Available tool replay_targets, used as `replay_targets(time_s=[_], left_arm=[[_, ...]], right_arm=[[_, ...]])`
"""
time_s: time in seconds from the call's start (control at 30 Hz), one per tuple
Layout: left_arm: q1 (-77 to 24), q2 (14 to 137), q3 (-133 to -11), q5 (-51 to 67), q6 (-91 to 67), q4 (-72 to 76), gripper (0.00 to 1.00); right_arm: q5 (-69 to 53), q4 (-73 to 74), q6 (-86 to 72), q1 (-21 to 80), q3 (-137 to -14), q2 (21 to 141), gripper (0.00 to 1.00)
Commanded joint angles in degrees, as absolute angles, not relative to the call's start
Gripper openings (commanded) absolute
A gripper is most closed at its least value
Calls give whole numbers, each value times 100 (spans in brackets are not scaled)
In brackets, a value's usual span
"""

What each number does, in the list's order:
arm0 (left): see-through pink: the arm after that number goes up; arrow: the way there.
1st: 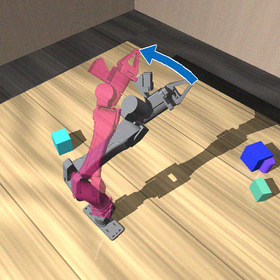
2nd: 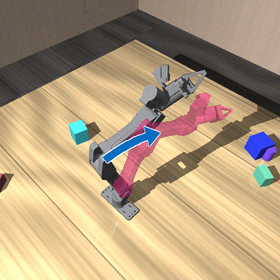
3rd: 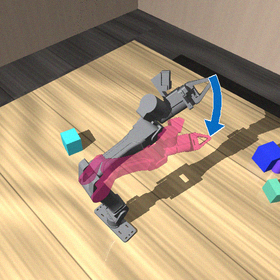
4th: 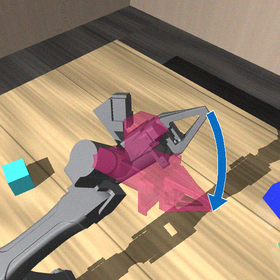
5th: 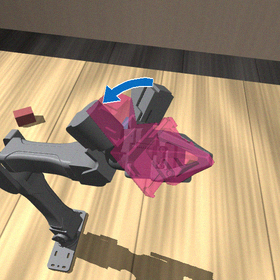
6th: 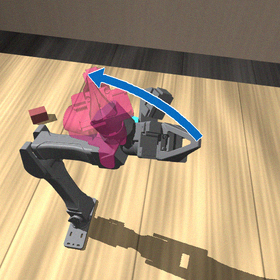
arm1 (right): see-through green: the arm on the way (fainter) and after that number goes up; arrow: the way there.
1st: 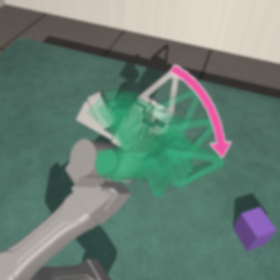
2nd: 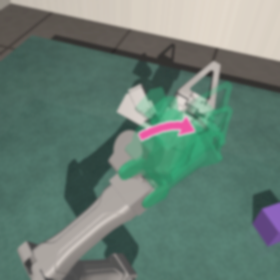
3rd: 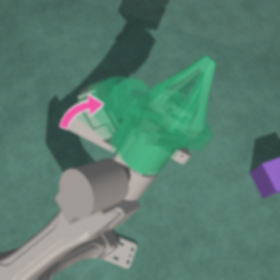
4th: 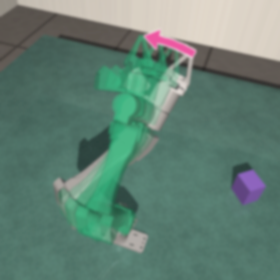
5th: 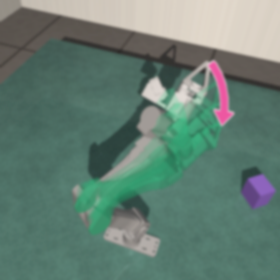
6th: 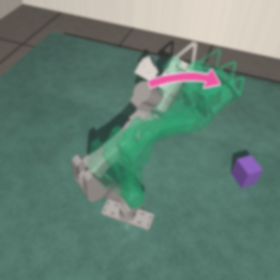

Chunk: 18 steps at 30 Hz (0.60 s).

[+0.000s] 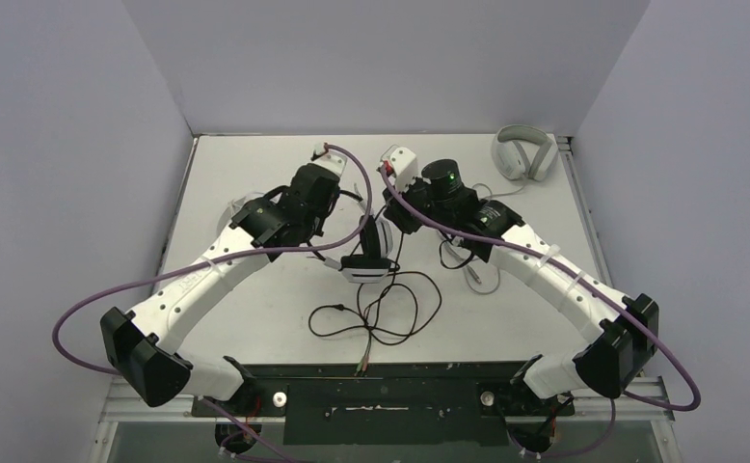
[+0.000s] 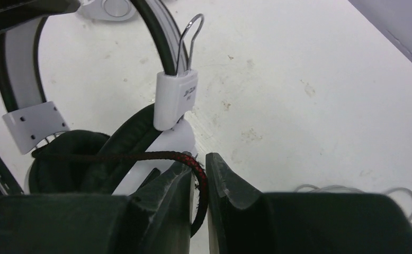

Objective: Wrap the headphones
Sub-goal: Wrap the headphones cable around the headphones.

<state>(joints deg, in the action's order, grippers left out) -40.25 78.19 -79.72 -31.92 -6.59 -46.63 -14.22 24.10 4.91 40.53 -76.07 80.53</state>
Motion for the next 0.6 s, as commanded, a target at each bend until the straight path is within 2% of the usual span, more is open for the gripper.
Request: replay_targets(time_s=[0.0,0.23,0.37,0.57], left_arm=[[-4094,7889,-8616,-2680,-785,-5022,0],[-4096,7885,-9108,-1256,-1004,-5277,0],[-4091,7867,-9448,-1049,-1236,-5334,0],[-4094,7765,-9751,-1114,-1297,-5367,0]], right_arm=[[-763,1776,317,3798,-7545,7984,17],[-1176,1308,172,3308,-6927,7827,22],[-1581,961,26,3043,-6488,7672,30],[-1907,600,-182,2839,-6040,7562,31]])
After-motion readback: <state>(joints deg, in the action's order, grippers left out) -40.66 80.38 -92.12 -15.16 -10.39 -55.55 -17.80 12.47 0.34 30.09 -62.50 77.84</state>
